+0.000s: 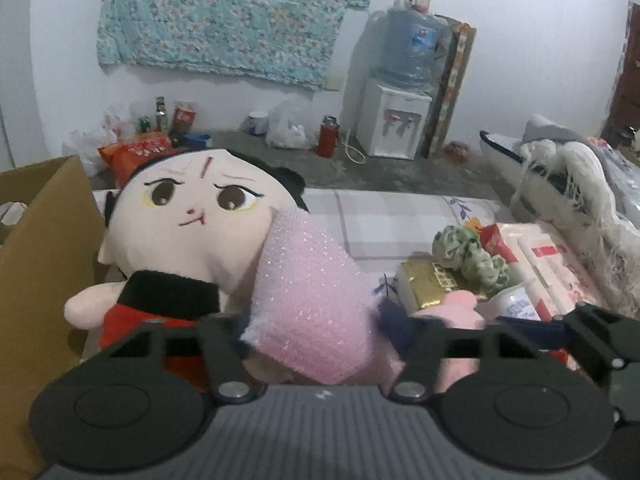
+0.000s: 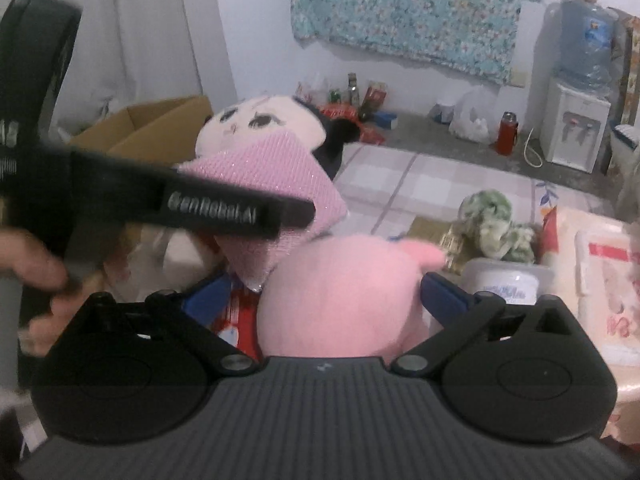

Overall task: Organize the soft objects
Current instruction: 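Grasp the pink mesh cloth with the left tool and lift it, then drop the pink mesh cloth into the box with the left tool while the right tool lifts the pig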

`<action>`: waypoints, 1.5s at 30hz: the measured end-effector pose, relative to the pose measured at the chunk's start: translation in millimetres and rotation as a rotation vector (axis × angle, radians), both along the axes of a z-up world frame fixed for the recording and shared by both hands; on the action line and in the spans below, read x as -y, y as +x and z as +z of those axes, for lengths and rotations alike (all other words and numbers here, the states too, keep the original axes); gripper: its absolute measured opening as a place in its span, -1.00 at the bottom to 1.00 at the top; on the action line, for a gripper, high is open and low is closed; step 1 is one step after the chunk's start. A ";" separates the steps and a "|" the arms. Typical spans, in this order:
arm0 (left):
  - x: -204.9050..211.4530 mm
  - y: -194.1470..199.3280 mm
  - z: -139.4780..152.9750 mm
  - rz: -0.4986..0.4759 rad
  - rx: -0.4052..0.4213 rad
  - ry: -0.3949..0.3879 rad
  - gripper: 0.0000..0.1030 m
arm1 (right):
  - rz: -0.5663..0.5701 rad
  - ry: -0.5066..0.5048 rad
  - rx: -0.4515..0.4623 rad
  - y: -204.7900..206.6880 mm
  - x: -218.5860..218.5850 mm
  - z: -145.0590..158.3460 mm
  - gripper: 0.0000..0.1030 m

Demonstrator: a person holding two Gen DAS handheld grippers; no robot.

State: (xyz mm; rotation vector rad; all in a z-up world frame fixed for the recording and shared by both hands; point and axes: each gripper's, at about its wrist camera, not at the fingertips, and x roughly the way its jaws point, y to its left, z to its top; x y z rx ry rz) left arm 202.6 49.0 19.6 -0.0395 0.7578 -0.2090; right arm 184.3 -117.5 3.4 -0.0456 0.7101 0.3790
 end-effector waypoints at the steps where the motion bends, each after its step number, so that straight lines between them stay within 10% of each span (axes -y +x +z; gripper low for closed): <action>1: -2.8 1.0 -1.5 0.001 -0.022 -0.025 -0.32 | -0.001 -0.019 0.001 -0.1 -1.8 -1.1 0.98; 26: -26.7 -45.6 36.5 0.006 0.168 -0.179 -0.37 | -0.084 -0.044 -0.027 11.1 11.8 -27.5 0.98; 45: -28.4 -78.1 66.6 -0.012 0.325 -0.175 -0.37 | -0.210 0.400 -0.089 -1.5 82.2 -14.8 0.64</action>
